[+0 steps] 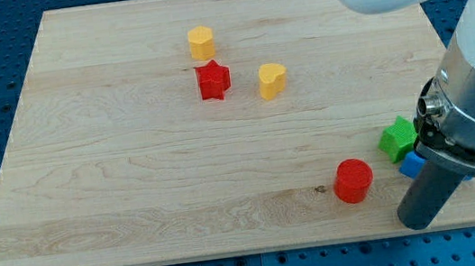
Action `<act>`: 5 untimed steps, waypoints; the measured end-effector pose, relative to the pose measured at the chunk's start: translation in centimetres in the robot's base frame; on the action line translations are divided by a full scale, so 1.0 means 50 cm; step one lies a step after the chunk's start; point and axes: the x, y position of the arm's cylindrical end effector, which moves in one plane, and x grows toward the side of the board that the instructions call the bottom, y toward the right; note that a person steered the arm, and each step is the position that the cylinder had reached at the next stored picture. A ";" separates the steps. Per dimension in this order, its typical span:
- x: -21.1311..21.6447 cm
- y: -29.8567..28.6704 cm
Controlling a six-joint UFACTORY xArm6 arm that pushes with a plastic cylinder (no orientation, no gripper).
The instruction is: Push the red circle towards the red star
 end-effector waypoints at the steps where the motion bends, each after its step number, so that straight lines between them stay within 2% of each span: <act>1: -0.006 -0.017; 5: -0.088 -0.104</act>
